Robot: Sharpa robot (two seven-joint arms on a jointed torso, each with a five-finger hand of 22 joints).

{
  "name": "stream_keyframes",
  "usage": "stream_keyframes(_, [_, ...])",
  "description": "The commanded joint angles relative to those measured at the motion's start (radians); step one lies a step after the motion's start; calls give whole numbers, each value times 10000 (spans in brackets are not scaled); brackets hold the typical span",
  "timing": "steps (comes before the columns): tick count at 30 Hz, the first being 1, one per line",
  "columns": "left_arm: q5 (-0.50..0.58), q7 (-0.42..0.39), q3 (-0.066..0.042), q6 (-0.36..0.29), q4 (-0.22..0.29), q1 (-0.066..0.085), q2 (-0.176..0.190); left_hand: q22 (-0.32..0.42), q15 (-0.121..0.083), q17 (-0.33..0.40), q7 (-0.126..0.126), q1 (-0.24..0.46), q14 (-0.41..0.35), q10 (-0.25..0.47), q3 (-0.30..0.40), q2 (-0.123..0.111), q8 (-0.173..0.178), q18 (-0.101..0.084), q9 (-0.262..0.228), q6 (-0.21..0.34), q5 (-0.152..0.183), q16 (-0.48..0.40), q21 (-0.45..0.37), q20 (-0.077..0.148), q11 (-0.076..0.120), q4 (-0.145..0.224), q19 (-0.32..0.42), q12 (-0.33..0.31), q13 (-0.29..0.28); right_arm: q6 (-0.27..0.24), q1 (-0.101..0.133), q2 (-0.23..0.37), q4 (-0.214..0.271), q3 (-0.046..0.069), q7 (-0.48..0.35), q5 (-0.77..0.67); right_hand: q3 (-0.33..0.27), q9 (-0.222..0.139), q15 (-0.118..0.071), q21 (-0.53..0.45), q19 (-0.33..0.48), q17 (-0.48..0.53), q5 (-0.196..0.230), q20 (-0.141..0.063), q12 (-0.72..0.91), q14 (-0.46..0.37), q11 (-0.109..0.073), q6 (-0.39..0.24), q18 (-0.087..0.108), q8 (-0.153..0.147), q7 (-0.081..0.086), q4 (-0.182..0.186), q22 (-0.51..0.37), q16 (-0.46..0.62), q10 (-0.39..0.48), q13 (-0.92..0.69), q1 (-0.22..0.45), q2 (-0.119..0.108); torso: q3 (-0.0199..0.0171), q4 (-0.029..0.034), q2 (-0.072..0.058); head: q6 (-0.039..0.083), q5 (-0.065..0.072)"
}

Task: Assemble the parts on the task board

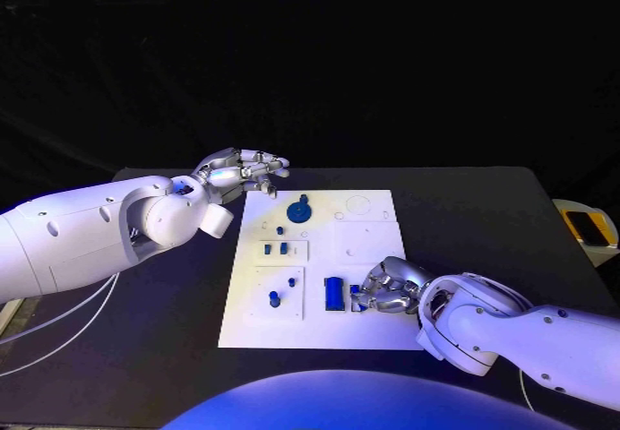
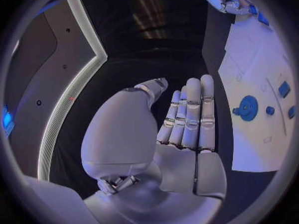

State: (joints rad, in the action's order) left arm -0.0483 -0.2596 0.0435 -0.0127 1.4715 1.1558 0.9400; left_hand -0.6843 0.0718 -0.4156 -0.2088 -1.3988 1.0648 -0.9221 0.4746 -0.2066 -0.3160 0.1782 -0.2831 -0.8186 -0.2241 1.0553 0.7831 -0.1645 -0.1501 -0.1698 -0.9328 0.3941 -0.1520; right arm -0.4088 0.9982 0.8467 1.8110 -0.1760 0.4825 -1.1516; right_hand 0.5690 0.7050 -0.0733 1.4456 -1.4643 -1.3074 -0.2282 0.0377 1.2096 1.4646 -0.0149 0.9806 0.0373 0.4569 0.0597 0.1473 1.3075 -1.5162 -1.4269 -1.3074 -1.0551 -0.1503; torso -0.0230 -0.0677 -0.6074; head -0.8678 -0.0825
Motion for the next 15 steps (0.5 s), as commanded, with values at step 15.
stream_keyframes(15, [22, -10, -6, 167, 18, 4, 19, 20, -6, 1, -118, -27, -71, 48, -15, 82, -52, 54, -12, 94, -18, 45, -75, 3, 1, -88, -62, 75, -15, 197, -48, -1, 69, -26, -25, -385, -1120, -82, -37, -64, -517, -1248, 392, -39, 74, 796, -6, 232, -87, -91, -24, 833, 2252, 16, -83, -302, 900, -459, 6, 8, 10, -31, -20])
